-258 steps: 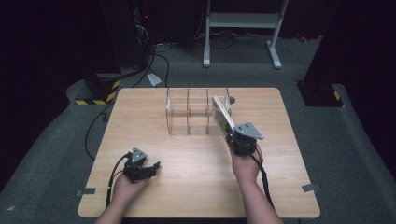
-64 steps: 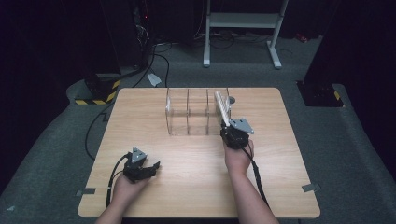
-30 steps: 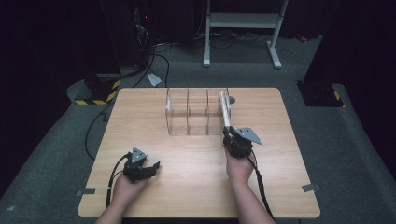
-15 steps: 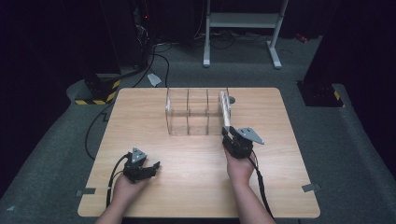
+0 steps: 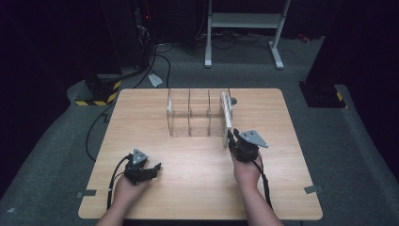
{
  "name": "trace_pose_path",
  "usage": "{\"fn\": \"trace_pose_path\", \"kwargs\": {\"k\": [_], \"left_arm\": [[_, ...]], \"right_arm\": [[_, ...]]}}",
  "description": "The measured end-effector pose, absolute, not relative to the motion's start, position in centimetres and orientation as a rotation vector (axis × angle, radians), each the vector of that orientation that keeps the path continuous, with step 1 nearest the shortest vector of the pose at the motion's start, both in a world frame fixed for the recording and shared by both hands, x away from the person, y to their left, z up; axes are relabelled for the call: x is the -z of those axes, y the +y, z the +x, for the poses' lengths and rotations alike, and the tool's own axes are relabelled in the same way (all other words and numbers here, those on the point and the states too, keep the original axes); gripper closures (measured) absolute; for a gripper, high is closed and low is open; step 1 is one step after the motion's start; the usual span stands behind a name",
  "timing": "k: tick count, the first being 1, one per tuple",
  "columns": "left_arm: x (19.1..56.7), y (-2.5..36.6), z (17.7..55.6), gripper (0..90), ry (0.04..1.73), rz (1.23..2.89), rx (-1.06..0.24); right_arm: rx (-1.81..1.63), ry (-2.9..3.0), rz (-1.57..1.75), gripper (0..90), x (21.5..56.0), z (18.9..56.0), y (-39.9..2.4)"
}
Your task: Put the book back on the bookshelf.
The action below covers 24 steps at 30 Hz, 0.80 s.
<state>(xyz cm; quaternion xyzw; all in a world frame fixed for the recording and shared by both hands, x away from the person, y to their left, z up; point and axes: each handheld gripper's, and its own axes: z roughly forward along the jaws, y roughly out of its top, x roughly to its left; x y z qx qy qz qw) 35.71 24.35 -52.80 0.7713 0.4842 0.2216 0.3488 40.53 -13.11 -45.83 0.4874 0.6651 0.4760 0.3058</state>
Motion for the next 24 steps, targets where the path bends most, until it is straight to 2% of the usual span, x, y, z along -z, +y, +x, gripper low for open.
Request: {"fn": "trace_pose_path", "kwargs": {"k": [24], "left_arm": [[52.79, 24.37, 35.71, 33.0, 1.254, 2.001, -0.576]], "right_arm": [[-1.236, 1.759, 1.293, 74.4, 46.35, 41.24, -12.6]]}}
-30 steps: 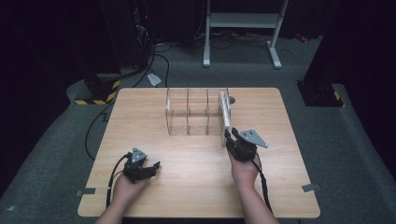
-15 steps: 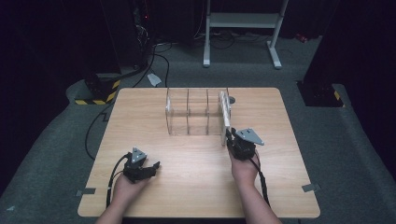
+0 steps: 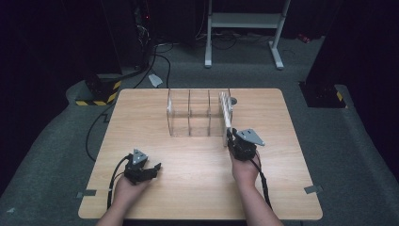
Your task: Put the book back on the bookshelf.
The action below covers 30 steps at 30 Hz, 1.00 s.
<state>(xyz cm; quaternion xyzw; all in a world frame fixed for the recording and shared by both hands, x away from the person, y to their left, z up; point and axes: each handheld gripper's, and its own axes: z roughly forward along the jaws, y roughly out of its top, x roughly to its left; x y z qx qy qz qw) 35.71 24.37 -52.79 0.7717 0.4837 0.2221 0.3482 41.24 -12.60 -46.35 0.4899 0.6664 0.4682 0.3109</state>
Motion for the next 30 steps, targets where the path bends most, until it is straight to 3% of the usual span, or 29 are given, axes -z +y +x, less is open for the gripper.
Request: {"fn": "trace_pose_path", "kwargs": {"k": [21, 30], "left_arm": [[52.8, 24.4, 35.7, 33.0, 1.254, 2.001, -0.576], [52.8, 24.4, 35.7, 33.0, 1.253, 2.001, -0.576]], "right_arm": [[-1.255, 1.757, 1.296, 69.7, 46.3, 41.2, -12.7], [-1.287, 1.818, 1.235, 50.6, 46.4, 40.0, -12.6]]}}
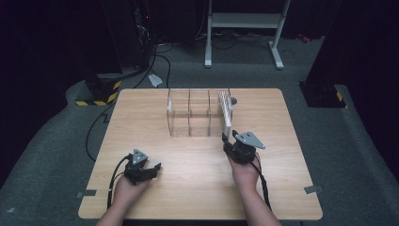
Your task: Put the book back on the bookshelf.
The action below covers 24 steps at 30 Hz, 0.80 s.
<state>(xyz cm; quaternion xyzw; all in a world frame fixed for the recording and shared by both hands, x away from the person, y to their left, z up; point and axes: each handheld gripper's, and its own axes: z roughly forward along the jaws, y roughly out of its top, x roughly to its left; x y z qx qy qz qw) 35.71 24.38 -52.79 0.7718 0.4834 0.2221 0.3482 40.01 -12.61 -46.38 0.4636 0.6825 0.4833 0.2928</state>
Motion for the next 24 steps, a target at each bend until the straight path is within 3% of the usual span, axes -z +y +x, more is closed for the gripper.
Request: {"fn": "trace_pose_path", "kwargs": {"k": [12, 24], "left_arm": [[52.8, 24.4, 35.3, 32.9, 1.245, 2.004, -0.576], [52.8, 24.4, 35.3, 32.9, 1.245, 2.005, -0.576]], "right_arm": [[-1.192, 1.923, 1.261, 30.6, 48.3, 38.3, -16.8], [-0.889, 1.998, 1.463, 22.4, 51.5, 36.7, -24.1]]}}
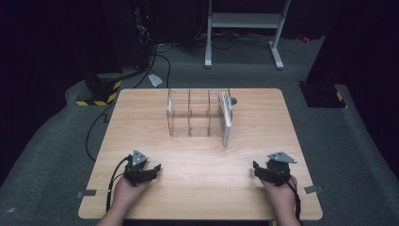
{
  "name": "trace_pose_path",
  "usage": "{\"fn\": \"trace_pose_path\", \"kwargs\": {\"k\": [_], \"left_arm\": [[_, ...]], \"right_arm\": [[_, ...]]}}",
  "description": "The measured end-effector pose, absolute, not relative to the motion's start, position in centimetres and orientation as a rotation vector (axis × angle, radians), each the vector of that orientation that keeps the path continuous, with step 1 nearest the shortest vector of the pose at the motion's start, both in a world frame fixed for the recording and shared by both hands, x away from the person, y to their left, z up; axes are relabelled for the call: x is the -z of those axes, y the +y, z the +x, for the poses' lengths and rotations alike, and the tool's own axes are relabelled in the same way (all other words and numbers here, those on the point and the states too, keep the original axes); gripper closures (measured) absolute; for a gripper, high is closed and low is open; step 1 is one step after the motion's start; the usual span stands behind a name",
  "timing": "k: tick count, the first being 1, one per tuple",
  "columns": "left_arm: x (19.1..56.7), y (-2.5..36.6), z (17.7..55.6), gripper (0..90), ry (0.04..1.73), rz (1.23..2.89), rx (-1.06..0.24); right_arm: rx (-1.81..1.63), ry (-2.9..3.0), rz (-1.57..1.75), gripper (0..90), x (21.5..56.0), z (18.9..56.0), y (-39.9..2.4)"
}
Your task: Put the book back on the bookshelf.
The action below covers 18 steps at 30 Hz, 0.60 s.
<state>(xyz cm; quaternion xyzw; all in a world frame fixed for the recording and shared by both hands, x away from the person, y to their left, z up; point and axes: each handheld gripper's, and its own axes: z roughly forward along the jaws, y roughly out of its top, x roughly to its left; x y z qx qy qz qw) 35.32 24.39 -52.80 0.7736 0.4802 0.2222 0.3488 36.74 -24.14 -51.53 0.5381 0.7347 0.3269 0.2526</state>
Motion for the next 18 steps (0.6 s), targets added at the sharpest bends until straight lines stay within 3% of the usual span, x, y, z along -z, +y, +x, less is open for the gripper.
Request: {"fn": "trace_pose_path", "kwargs": {"k": [18], "left_arm": [[52.82, 24.32, 35.26, 32.8, 1.241, 2.003, -0.579]], "right_arm": [[-0.85, 2.059, 1.477, 17.6, 52.4, 36.73, -24.25]]}}
